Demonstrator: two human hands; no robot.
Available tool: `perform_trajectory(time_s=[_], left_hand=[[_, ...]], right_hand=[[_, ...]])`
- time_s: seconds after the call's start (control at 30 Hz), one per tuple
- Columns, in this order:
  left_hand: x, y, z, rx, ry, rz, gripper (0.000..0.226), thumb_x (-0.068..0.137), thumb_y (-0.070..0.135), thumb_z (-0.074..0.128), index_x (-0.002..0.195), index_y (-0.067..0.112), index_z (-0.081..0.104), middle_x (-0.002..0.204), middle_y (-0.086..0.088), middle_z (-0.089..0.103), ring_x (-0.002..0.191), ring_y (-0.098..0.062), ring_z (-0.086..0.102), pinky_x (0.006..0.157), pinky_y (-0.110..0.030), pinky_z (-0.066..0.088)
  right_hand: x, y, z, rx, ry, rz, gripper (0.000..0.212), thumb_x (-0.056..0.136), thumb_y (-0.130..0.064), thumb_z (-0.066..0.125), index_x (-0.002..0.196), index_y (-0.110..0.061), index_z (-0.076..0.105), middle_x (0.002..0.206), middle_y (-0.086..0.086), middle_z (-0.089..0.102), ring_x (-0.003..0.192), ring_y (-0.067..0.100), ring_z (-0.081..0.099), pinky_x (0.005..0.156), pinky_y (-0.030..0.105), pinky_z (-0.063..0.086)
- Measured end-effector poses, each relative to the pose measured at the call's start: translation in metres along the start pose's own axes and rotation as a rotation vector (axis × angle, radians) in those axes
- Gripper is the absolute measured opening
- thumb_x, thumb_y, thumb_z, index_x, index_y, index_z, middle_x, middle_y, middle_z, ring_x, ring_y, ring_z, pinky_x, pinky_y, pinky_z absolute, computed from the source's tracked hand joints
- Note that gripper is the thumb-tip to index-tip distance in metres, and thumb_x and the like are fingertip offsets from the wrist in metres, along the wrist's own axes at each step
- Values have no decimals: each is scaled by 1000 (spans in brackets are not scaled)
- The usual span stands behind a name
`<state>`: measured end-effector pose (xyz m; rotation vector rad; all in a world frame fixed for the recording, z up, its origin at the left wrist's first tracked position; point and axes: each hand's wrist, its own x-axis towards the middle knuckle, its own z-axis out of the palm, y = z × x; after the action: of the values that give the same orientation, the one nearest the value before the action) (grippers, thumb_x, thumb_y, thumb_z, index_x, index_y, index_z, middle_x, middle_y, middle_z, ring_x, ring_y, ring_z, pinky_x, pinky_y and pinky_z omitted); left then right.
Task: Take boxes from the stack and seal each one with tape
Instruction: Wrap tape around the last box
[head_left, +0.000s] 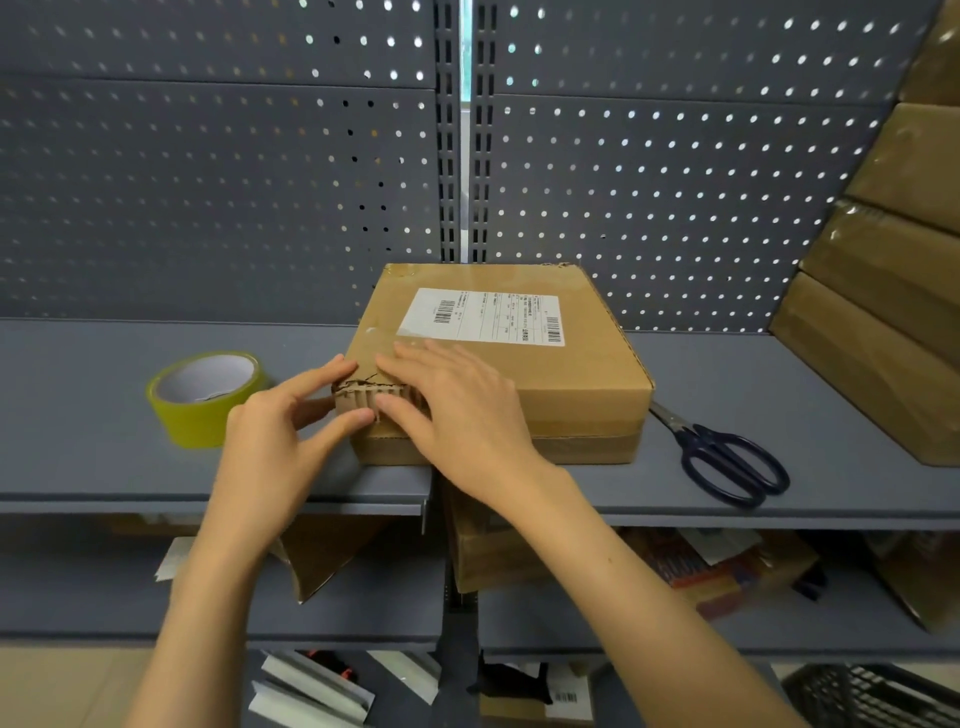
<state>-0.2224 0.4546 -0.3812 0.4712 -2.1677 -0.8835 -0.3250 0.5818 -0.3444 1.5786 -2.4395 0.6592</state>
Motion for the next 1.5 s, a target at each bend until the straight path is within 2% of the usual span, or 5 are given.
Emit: perform_trajectory(time_s=[0.47,0.87,1.3,1.4,1.5], left_hand=[[-11,10,14,-140,169,-113,41,85,16,69,124,8,61,105,5,66,86,22,57,76,1,44],[-17,14,10,-242,116,-90,29,85,7,67,95,31,54,104,16,63,98,7,62,82,-9,49],[-17,7,16,-223,194,-166,38,86,17,68,123,12,63,108,8,68,98,15,59,85,-9,48],[-17,10,18,-100,232,-152,38,85,22,69,121,10,64,102,9,66,81,25,53,72,-1,43],[-16,13,16,37,261,-122,34,85,25,70,117,12,67,94,-5,74,60,2,57,60,-20,45]], right_hand=[[8,-6,21,60,27,-55,35,100,-17,45,133,-15,55,142,10,49,138,25,36,110,34,23],[11,-13,7,-90,-8,-140,24,98,-21,44,121,-20,51,124,2,48,115,21,44,88,29,24],[7,0,19,143,123,-69,35,96,-21,53,130,-18,58,127,0,63,119,18,53,94,29,29],[8,0,25,134,166,-60,28,96,-21,54,121,-16,66,126,1,64,124,20,53,92,30,31],[9,0,25,169,171,-42,27,96,-21,55,120,-18,67,126,-1,64,126,18,51,93,30,31]])
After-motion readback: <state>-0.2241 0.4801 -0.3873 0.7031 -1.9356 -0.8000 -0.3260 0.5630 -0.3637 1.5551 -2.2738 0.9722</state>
